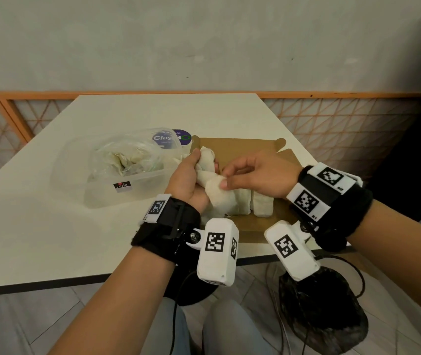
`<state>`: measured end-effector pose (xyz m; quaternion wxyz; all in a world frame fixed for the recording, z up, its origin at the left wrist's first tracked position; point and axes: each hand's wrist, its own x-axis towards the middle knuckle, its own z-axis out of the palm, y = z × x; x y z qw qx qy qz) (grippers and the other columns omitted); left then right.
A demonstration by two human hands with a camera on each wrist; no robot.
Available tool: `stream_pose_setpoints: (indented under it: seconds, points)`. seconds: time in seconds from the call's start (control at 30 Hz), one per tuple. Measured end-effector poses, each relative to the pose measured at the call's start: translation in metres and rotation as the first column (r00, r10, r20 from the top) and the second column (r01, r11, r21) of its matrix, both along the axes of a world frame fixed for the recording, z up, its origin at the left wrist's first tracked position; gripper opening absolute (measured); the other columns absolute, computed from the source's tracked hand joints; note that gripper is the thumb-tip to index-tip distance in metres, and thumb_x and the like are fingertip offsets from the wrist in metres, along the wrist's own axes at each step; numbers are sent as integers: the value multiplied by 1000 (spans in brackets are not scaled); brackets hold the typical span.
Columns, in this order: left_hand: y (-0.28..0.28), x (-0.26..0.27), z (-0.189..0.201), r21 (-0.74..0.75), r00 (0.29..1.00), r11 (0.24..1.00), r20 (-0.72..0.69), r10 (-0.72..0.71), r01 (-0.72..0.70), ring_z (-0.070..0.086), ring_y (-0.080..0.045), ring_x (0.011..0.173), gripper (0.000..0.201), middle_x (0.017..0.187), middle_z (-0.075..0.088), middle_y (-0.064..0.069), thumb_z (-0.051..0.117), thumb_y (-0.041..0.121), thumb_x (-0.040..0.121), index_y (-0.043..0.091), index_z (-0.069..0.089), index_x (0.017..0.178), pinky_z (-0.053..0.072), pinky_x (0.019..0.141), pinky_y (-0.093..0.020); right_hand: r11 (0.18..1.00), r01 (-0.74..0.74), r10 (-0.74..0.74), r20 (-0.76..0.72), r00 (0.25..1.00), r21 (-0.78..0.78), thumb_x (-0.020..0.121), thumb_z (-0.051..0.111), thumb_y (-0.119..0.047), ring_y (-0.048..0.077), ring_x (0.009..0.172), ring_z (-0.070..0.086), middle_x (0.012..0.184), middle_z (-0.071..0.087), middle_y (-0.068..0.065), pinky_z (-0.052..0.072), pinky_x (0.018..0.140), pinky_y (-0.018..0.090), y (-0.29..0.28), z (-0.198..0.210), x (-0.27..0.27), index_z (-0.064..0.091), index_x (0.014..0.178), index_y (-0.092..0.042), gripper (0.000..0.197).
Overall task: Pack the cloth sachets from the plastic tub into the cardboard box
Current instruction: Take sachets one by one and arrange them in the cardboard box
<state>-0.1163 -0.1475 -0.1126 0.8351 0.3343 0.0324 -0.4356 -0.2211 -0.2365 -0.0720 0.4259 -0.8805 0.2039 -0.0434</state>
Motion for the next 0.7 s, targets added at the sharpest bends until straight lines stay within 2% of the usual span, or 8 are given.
stream_pose_setpoints:
  seconds: [0.07,0.17,0.23,0.3,0.43,0.53,0.6,0.7]
  points:
    - [1,-5,3,20,998,999,24,-51,50,56,-14,52,29,65,56,-5,50,33,97,10,57,81,52,53,-22,999,-20,20,10,1000,36,77,73,-22,14,85,63,93,70,0,51,90,31,3,-2,2,69,74,-23,5]
    - [2,-6,5,9,999,1000,51,8,-9,55,-13,55,29,63,57,-4,47,33,98,11,57,82,48,57,-24,993,20,-28,62,998,115,79,71,-10,9,69,59,91,69,10,53,65,13,1,-3,-1,71,88,-4,11]
    - [3,-3,8,-24,993,994,46,105,-104,55,-12,56,26,62,60,-3,48,28,98,11,57,82,46,58,-26,993,57,-64,73,995,101,78,71,-12,5,63,58,83,69,6,50,58,9,-5,-5,-4,72,92,-3,17]
    - [4,2,10,-61,989,987,16,150,-149,57,-13,57,23,70,61,-4,48,28,98,11,58,85,47,56,-25,991,61,-73,96,993,122,77,72,-13,3,65,59,82,69,5,51,62,12,-7,-7,-7,73,87,-9,11]
    - [-2,0,7,-49,998,997,5,63,-63,54,-15,62,25,70,59,-5,48,34,98,12,56,89,49,53,-23,979,-4,-23,129,991,202,77,72,-10,15,80,58,104,66,26,52,80,25,1,-13,-4,71,85,-11,8]
    - [-8,-6,4,13,997,998,55,57,-57,56,-15,58,26,70,58,-5,50,34,96,12,59,86,50,50,-23,985,-8,-20,159,987,172,78,71,-9,3,69,57,101,69,19,50,67,13,5,-16,0,70,88,-10,10]
    - [-10,-5,3,53,990,994,106,91,-97,57,-14,53,24,71,60,-4,52,34,96,12,60,89,49,46,-22,990,4,-28,173,984,140,78,72,-10,-2,58,54,83,70,3,46,59,11,4,-19,0,71,88,-11,10]
    - [-15,-2,0,102,971,985,205,119,-142,57,-14,52,28,76,61,-2,51,37,96,13,60,107,47,47,-23,999,-10,1,168,986,53,77,74,-17,1,66,58,70,67,-14,48,71,18,2,-23,0,72,79,-21,5]
